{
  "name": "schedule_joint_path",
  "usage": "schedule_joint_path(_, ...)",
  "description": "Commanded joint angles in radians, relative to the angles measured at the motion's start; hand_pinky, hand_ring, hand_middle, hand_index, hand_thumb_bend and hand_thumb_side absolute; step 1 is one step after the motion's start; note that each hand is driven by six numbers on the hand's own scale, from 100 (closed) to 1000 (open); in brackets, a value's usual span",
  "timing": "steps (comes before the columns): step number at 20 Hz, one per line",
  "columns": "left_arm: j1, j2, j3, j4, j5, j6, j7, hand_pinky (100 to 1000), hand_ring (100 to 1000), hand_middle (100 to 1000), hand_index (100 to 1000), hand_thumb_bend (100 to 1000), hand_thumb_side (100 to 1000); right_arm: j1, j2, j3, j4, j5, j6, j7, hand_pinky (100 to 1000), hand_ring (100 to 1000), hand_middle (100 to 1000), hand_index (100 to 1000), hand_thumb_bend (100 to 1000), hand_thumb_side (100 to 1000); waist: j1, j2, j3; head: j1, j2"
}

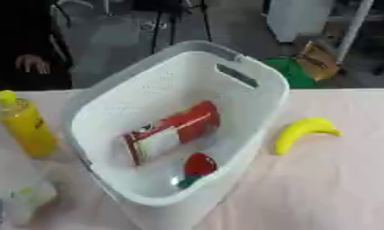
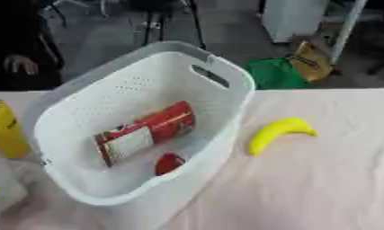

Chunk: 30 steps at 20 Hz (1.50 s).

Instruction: Pick up objects on the table and place them in the box.

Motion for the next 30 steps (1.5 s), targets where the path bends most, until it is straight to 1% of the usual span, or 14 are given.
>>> schedule_joint_path(1, -0.008, 0.011, -0.002, -0.015, 0.005, -0.007, 0.004, 666, 482, 609, 755, 100, 1000, -0.007, -0.018, 0.0, -0.019, -0.006, -0.002, 0.001, 727, 531, 477, 618, 100, 697, -0.002, -0.016, 0.001, 0.002, 0.006)
schedule_joint_path(8, -0.009, 0.013, -0.003, -0.015, 0.007, -0.008, 0.002, 646, 458, 596, 755, 100, 1000, -0.008, -0.019, 0.002, -0.019, -0.006, -0.003, 0.003, 727, 531, 476, 618, 100, 698, -0.004, -0.013, 0.004, 0.003, 0.01)
schedule_joint_path(15, -0.009, 0.013, -0.003, -0.015, 0.008, -0.008, 0.002, 647, 472, 598, 755, 100, 1000, -0.007, -0.022, 0.001, -0.019, -0.005, -0.003, 0.004, 727, 533, 478, 620, 100, 696, -0.005, -0.01, 0.001, -0.001, 0.011)
schedule_joint_path(16, -0.009, 0.013, -0.003, -0.015, 0.008, -0.008, 0.002, 648, 475, 599, 755, 100, 1000, -0.008, -0.024, 0.001, -0.019, -0.005, -0.002, 0.004, 729, 538, 481, 623, 100, 728, -0.006, -0.011, 0.001, -0.001, 0.012)
schedule_joint_path(17, -0.007, 0.013, -0.003, -0.015, 0.008, -0.007, 0.002, 648, 479, 599, 755, 100, 1000, -0.005, -0.04, 0.0, -0.019, -0.006, 0.004, 0.004, 738, 560, 493, 643, 100, 701, -0.007, -0.012, 0.001, 0.001, 0.015)
schedule_joint_path(19, -0.006, 0.013, -0.003, -0.015, 0.007, -0.007, 0.003, 648, 481, 599, 755, 100, 1000, 0.001, -0.08, 0.0, -0.019, -0.015, 0.024, 0.008, 743, 575, 504, 658, 100, 699, -0.008, -0.014, 0.001, 0.002, 0.019)
schedule_joint_path(20, -0.005, 0.014, -0.003, -0.015, 0.007, -0.007, 0.003, 648, 483, 599, 755, 100, 1000, 0.004, -0.102, 0.0, -0.019, -0.019, 0.034, 0.012, 759, 608, 527, 682, 100, 699, -0.009, -0.015, 0.002, 0.002, 0.021)
schedule_joint_path(21, -0.004, 0.015, -0.003, -0.015, 0.006, -0.006, 0.003, 648, 485, 599, 756, 100, 1000, 0.011, -0.162, 0.009, -0.019, -0.023, 0.052, 0.037, 776, 648, 557, 722, 100, 700, -0.013, -0.018, 0.003, 0.001, 0.023)
schedule_joint_path(22, -0.003, 0.015, -0.004, -0.015, 0.006, -0.006, 0.002, 648, 485, 599, 756, 100, 1000, 0.014, -0.207, 0.014, -0.019, -0.032, 0.074, 0.065, 780, 660, 565, 734, 100, 706, -0.015, -0.021, 0.004, 0.0, 0.025)
schedule_joint_path(24, -0.001, 0.015, -0.006, -0.015, 0.007, -0.006, 0.001, 648, 487, 599, 755, 100, 1000, 0.015, -0.294, 0.033, -0.019, -0.056, 0.11, 0.151, 797, 704, 596, 771, 100, 716, -0.019, -0.024, 0.007, -0.003, 0.027)
schedule_joint_path(25, 0.0, 0.016, -0.006, -0.015, 0.007, -0.006, 0.001, 648, 488, 599, 755, 100, 1000, 0.018, -0.346, 0.046, -0.019, -0.062, 0.125, 0.211, 823, 764, 653, 835, 100, 727, -0.021, -0.026, 0.009, -0.005, 0.028)
schedule_joint_path(27, 0.001, 0.017, -0.008, -0.015, 0.007, -0.005, -0.001, 648, 489, 599, 755, 100, 1000, 0.015, -0.445, 0.072, -0.019, -0.067, 0.156, 0.363, 844, 808, 710, 884, 100, 744, -0.025, -0.029, 0.013, -0.009, 0.031)
schedule_joint_path(29, 0.004, 0.017, -0.01, -0.015, 0.008, -0.005, -0.003, 648, 490, 599, 755, 100, 1000, 0.003, -0.524, 0.092, -0.019, -0.081, 0.175, 0.51, 856, 829, 740, 907, 100, 758, -0.028, -0.032, 0.014, -0.013, 0.033)
schedule_joint_path(30, 0.005, 0.017, -0.01, -0.015, 0.008, -0.005, -0.004, 648, 490, 599, 755, 100, 1000, -0.004, -0.55, 0.096, -0.019, -0.092, 0.182, 0.566, 856, 829, 740, 907, 100, 758, -0.029, -0.033, 0.014, -0.015, 0.035)
